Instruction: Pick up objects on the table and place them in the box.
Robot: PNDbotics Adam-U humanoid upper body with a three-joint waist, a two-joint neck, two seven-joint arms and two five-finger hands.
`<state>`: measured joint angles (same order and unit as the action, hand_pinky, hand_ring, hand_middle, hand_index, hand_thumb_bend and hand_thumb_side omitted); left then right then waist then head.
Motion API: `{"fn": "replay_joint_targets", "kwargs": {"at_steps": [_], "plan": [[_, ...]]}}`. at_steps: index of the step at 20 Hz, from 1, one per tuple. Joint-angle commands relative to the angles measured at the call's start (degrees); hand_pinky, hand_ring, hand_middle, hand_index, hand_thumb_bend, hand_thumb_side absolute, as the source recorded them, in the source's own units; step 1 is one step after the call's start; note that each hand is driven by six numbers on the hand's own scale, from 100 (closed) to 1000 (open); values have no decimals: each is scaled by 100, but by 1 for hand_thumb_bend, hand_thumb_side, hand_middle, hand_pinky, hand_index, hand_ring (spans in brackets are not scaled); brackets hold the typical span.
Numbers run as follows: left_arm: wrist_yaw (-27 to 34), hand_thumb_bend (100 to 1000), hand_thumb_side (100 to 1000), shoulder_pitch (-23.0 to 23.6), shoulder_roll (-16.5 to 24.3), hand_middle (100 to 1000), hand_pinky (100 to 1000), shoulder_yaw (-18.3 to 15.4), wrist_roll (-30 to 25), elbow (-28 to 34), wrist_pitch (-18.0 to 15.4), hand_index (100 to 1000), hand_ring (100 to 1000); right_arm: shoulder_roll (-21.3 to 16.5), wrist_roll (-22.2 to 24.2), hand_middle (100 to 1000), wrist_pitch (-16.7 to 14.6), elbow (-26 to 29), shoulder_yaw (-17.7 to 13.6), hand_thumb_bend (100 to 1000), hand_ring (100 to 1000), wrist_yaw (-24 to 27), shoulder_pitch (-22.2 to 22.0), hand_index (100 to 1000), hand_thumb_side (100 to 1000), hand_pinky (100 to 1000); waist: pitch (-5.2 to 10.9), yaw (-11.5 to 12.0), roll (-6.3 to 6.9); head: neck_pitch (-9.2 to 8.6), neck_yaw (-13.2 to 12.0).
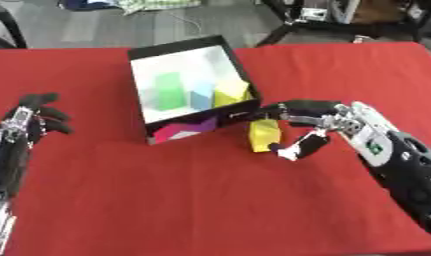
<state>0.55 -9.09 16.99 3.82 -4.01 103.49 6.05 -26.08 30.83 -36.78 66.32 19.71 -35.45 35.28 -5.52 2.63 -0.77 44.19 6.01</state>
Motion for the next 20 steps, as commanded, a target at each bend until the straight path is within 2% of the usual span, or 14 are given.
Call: {"fn": "replay_joint_targets", "kwargs": {"at_steps": [1,6,9,11,16,17,18,20], "plan": [[15,136,957,-50,17,553,801,-32,-18,97,-9,836,536,-56,488,582,-671,-128,-31,100,776,-173,21,959,200,968,65,2,29,-8,-8],[17,136,957,-53,9,553,801,-35,-13,95,-10,836,536,-30,90,457,-655,-135,-62,100,684,-213,27,936,109,943,66,9,31,-8,-11],[19,136,957,-55,8,552,802,-38,-8,96,-10,836,535,-23,-127,350,-648,-103,-86,100,588,-196,28,908,100,913,67,9,33,-8,-12],[21,136,957,-56,6,552,802,-38,-6,95,-9,836,535,-20,-281,311,-624,-67,-113,100,554,-146,26,896,100,896,67,8,33,-8,-14],[23,135,956,-61,8,552,802,-40,-1,97,-8,836,535,-31,-568,244,-573,105,-145,100,496,68,28,856,100,870,71,-1,35,-8,-15],[25,135,956,-62,8,552,802,-40,0,98,-8,836,535,-38,-593,234,-565,160,-148,100,486,126,34,849,135,866,73,-3,36,-8,-15],[26,136,956,-62,8,552,802,-40,1,98,-7,836,535,-50,-616,230,-560,236,-154,100,483,185,51,846,100,865,76,-5,37,-8,-17],[28,135,956,-62,7,552,802,-42,3,97,-6,836,535,-74,-625,233,-526,397,-161,100,486,338,89,842,100,867,81,-7,38,-8,-21]]}}
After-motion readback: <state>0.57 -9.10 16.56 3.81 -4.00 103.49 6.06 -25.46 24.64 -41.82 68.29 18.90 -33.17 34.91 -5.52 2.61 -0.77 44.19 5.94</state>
